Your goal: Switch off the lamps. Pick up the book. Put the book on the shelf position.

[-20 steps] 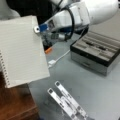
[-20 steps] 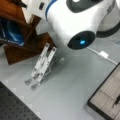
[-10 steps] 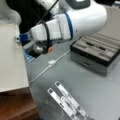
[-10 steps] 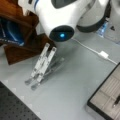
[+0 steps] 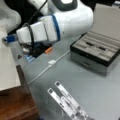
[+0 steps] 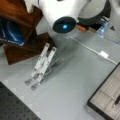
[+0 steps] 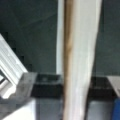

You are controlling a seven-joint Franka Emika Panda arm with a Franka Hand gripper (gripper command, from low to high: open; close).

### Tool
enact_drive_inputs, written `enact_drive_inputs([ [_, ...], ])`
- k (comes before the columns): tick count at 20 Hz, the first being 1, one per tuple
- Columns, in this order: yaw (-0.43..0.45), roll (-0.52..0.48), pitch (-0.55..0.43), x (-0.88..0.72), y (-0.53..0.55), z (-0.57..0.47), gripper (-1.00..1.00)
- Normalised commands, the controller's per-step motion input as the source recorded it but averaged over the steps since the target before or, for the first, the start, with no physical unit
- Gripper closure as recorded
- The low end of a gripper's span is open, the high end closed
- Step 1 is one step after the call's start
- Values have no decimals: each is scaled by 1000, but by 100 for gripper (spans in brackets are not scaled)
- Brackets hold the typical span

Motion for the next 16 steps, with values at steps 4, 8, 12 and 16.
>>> enact_drive_inputs([
  [4, 285, -99, -123, -268, 36, -19, 100],
  [8, 271, -84, -162, -204, -7, -97, 100],
  [12, 245, -78, -168, -209, -14, -149, 100],
  [16, 206, -58, -184, -242, -16, -209, 100],
])
